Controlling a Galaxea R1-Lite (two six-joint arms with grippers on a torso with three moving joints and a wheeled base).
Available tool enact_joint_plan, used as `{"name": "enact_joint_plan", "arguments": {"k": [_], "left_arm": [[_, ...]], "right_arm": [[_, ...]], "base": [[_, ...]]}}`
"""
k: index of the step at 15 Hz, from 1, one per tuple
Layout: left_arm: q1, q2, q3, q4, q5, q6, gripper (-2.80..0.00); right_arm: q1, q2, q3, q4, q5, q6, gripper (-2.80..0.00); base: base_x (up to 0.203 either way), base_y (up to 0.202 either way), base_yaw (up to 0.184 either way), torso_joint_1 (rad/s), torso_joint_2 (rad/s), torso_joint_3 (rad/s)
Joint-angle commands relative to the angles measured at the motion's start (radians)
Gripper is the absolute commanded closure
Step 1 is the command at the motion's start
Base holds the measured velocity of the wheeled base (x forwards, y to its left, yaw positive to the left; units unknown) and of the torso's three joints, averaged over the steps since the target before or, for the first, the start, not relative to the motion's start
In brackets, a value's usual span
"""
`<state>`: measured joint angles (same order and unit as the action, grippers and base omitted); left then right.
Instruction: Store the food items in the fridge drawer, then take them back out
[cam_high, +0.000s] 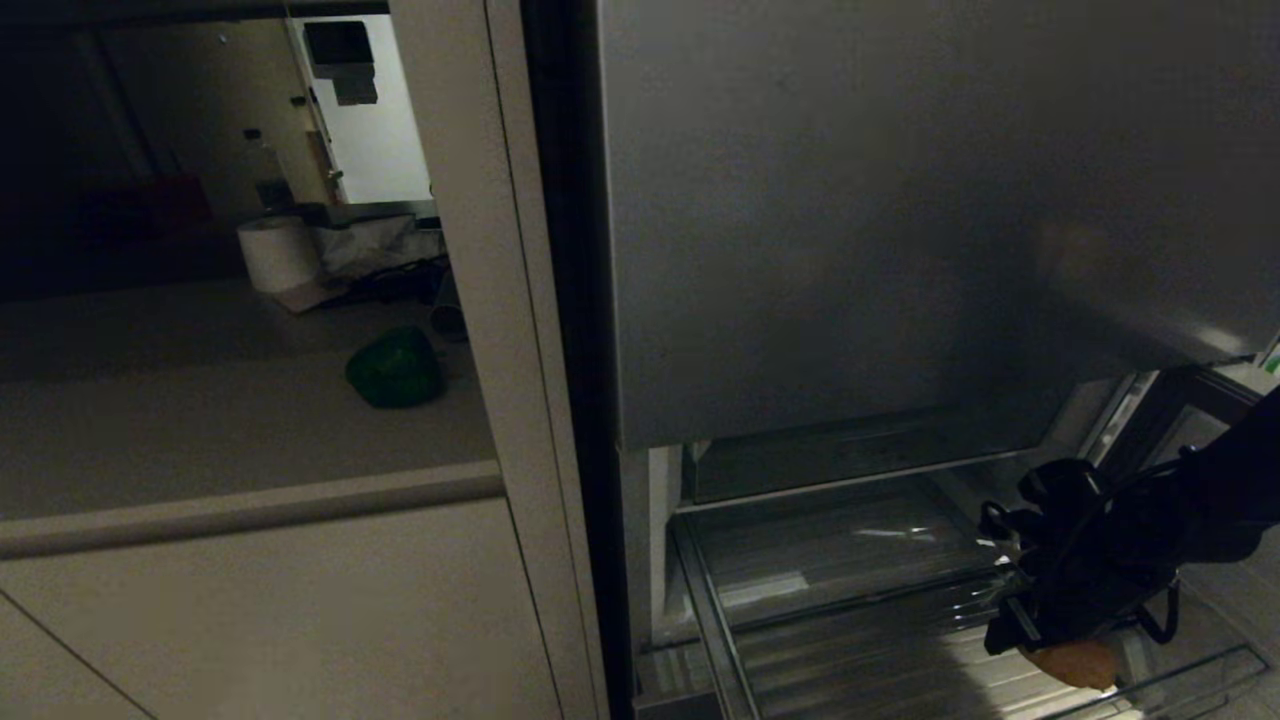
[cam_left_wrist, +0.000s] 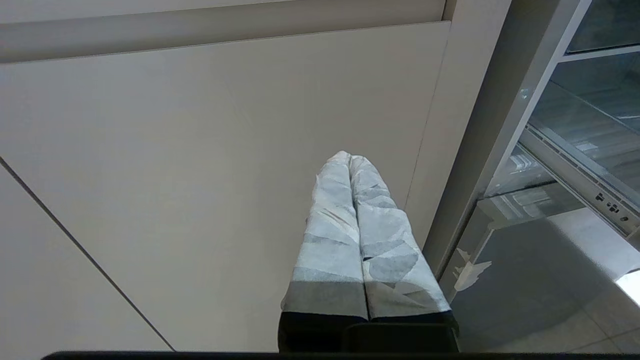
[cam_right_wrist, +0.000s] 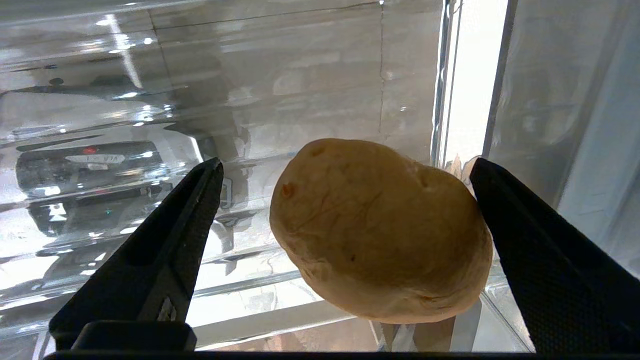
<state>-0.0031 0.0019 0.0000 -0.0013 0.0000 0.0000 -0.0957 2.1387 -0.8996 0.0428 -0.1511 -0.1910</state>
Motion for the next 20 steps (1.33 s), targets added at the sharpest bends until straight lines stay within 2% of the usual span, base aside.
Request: {"name": "enact_joint_plan", "arguments": {"k": [1, 10, 17, 18, 20], "left_arm": [[-0.001, 0.001, 0.000, 0.000, 0.000, 0.000, 0.00], [0.000, 0.001, 0.000, 0.000, 0.000, 0.000, 0.00], [0.000, 0.001, 0.000, 0.000, 0.000, 0.000, 0.00], [0.000, 0.001, 0.000, 0.000, 0.000, 0.000, 0.00], [0.000, 0.001, 0.000, 0.000, 0.000, 0.000, 0.00]], "right_arm": [[0.001, 0.001, -0.001, 0.000, -0.001, -0.002, 0.00], [0.001, -0.062, 0.016, 0.000, -0.003, 0.001, 0.00], [0.014, -0.223, 0.047, -0.003, -0.002, 0.009, 0.00], [0.025, -0.257, 0.052, -0.010, -0.001, 0.010, 0.00], [0.051, -0.307, 0.086, -0.107, 0.002, 0.024, 0.00]], "base": [[0.000, 0.000, 0.000, 0.000, 0.00, 0.000], [0.000, 0.000, 0.000, 0.000, 0.00, 0.000], [0.000, 0.000, 0.000, 0.000, 0.00, 0.000], [0.000, 0.000, 0.000, 0.000, 0.00, 0.000], [0.000, 0.000, 0.000, 0.000, 0.00, 0.000]]}}
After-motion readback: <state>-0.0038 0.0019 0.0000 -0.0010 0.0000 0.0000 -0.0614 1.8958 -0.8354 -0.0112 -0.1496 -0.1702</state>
